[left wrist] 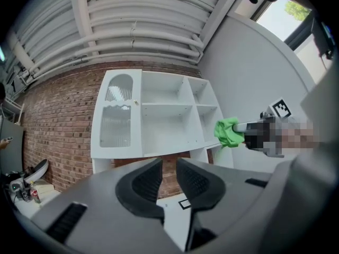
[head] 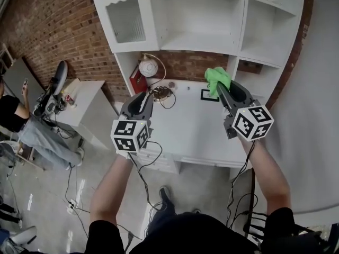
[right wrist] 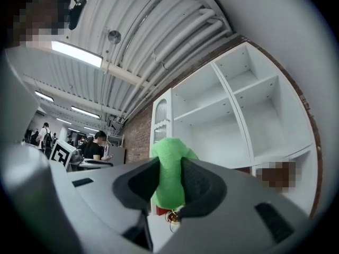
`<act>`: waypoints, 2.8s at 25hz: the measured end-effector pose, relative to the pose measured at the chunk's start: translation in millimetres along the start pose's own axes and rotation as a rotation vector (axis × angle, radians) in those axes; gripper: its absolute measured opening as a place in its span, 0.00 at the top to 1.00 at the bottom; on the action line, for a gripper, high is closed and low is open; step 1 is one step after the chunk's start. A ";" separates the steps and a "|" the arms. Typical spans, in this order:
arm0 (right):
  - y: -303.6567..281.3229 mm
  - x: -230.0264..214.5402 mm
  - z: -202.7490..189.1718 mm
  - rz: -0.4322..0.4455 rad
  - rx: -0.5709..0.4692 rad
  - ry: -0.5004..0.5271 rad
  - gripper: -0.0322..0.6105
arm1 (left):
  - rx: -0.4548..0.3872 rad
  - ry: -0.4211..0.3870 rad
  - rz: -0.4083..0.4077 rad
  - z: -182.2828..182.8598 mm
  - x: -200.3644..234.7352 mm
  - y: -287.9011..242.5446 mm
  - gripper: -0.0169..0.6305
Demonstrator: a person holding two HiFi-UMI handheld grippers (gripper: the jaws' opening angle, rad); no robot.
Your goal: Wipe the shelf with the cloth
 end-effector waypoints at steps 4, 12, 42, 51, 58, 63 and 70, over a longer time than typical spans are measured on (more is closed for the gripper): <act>-28.1 6.8 -0.3 -0.036 -0.040 0.030 0.79 | -0.060 0.095 -0.019 -2.5 25.2 -10.0 0.85; -116.8 27.0 6.2 0.016 -0.054 0.029 0.79 | -0.127 0.101 -0.099 -0.6 93.3 -64.6 0.85; -333.1 -109.8 80.9 0.164 0.105 -0.024 0.79 | -0.123 0.008 -0.135 29.2 121.9 -226.4 0.85; -421.9 -134.4 79.7 0.161 0.201 -0.114 0.79 | -0.108 -0.017 -0.194 17.3 146.6 -256.8 0.85; -476.4 -142.0 71.2 0.126 0.321 -0.104 0.79 | -0.061 -0.006 -0.232 5.9 171.7 -268.4 0.85; -514.8 -151.5 55.4 0.096 0.464 -0.075 0.80 | -0.070 -0.008 -0.241 2.4 181.5 -279.2 0.85; -552.1 -162.3 27.8 0.047 0.662 -0.042 0.80 | -0.053 0.002 -0.210 -8.7 202.1 -279.1 0.85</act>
Point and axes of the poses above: the fingertips, and each gripper's own axes: y backward along the fingers, x to its left, z out of its top, the point moved 7 cm from there along y, backward along the fingers, and after that the axes turned 6 degrees about x, right-handed, at the moved point
